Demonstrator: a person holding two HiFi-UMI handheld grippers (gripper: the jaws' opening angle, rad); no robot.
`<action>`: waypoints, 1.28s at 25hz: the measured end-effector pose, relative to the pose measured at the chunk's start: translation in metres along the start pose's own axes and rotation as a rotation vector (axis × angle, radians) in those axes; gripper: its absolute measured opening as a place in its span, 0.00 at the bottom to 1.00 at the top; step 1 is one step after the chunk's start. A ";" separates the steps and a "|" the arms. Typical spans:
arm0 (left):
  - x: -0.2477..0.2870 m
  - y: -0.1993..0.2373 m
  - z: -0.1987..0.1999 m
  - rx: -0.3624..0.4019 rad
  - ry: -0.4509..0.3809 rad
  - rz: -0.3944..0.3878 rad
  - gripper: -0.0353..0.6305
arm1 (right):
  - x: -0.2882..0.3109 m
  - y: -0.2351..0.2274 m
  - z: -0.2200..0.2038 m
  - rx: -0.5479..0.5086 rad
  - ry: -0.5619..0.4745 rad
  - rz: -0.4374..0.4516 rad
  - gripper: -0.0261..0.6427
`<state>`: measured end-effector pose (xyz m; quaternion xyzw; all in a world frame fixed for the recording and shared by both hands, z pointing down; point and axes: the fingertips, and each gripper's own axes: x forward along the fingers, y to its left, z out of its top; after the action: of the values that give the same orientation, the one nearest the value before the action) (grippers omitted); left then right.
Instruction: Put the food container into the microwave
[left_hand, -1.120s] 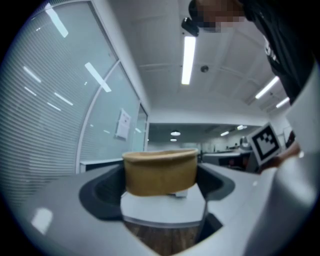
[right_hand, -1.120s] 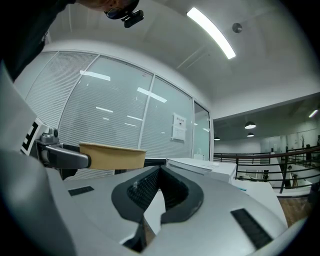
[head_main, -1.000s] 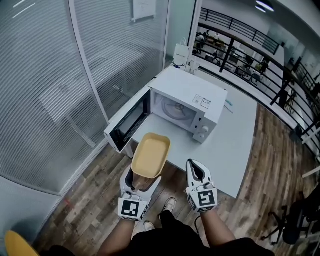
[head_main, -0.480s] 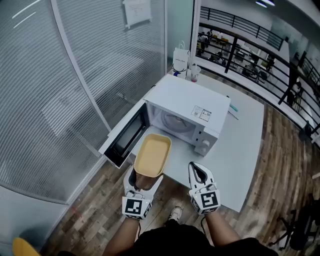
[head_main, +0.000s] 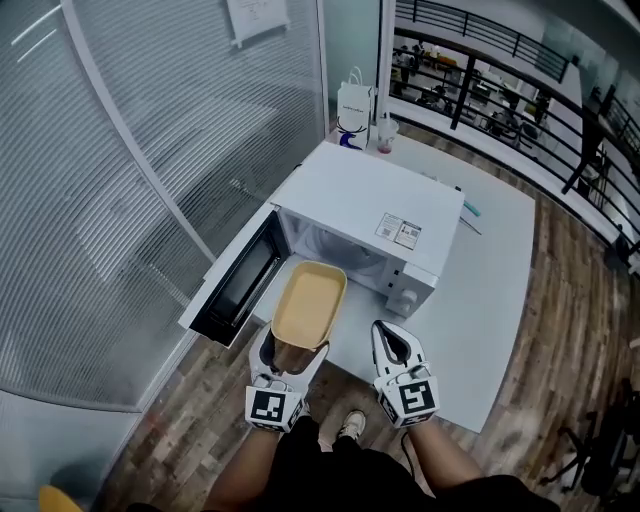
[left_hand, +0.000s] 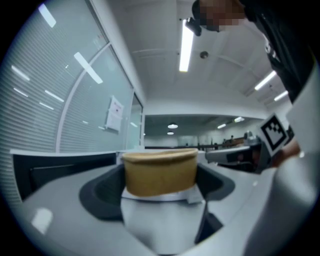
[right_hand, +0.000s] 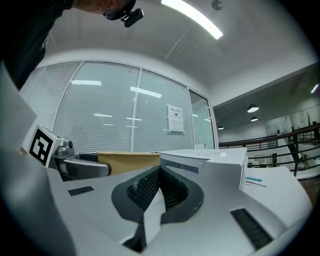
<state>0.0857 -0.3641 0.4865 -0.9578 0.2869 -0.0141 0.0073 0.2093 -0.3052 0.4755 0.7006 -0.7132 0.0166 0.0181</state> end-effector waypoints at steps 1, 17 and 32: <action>0.006 0.003 -0.002 -0.002 0.001 -0.006 0.73 | 0.004 -0.003 -0.003 0.001 0.005 -0.010 0.05; 0.083 0.045 -0.058 -0.012 0.057 -0.151 0.73 | 0.064 -0.014 -0.057 0.002 0.088 -0.169 0.05; 0.169 0.061 -0.111 -0.029 0.051 -0.195 0.73 | 0.107 -0.036 -0.119 0.064 0.167 -0.292 0.05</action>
<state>0.1901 -0.5091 0.6004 -0.9805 0.1927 -0.0349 -0.0152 0.2439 -0.4065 0.5996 0.7933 -0.5988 0.0944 0.0572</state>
